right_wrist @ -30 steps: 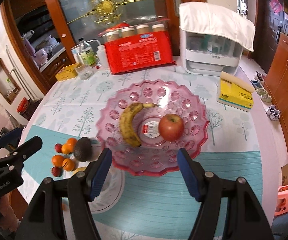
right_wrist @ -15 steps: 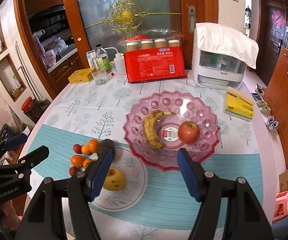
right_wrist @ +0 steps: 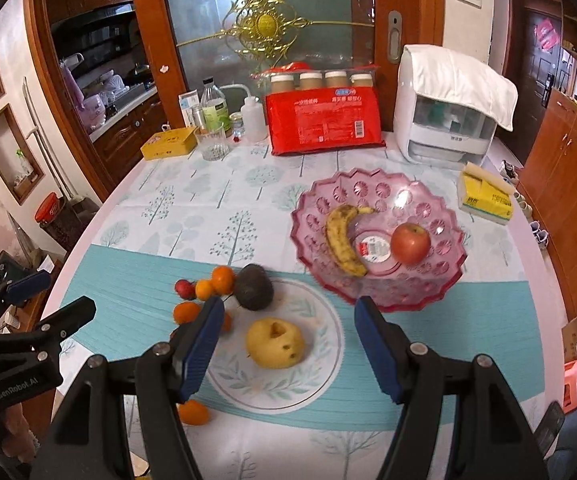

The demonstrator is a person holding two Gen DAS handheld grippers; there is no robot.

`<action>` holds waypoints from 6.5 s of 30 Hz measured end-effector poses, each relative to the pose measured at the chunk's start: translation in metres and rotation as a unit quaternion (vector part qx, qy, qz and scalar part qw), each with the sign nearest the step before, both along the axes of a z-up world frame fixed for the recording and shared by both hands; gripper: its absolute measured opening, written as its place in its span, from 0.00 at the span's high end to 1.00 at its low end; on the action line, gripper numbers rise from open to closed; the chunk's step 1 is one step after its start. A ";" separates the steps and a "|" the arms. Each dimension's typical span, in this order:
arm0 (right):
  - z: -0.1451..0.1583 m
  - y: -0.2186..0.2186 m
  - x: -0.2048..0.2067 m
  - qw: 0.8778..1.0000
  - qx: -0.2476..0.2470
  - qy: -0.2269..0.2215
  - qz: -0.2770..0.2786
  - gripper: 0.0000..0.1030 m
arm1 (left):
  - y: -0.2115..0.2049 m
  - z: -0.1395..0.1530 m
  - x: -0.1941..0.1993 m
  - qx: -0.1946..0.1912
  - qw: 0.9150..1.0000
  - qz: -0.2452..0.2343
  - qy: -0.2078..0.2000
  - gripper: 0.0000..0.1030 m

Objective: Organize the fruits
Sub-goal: 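Withdraw both tools from the bowl back toward the remaining fruit, then grasp an orange with the right tool while the left tool grasps a tangerine, then carry the orange with the right tool while the left tool carries the tangerine to the bowl, then release the orange into the bowl with the right tool while the left tool releases the tangerine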

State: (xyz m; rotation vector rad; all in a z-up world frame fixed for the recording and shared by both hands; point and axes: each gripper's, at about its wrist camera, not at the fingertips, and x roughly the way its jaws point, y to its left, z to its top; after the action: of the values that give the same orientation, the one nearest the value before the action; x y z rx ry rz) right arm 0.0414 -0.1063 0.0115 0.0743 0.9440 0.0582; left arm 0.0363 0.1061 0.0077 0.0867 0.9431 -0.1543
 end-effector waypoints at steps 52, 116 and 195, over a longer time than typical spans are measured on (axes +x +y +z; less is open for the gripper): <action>-0.156 0.092 -0.031 0.983 0.013 0.168 0.074 0.34 | 0.039 -0.161 0.012 0.012 0.987 -0.029 0.157 0.21; -0.139 0.000 -0.017 0.992 -0.034 0.108 0.049 0.61 | -0.029 -0.190 0.027 -0.049 0.978 -0.043 0.199 0.72; -0.143 -0.153 0.157 0.995 -0.002 0.102 0.020 0.58 | -0.265 -0.137 0.223 0.041 0.992 -0.075 0.097 0.30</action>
State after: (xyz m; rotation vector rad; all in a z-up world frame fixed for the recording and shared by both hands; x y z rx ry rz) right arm 0.1979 -0.2589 -0.1318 0.0589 1.1496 0.0878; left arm 0.2588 -0.1586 -0.1294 0.2213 1.1366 -0.2674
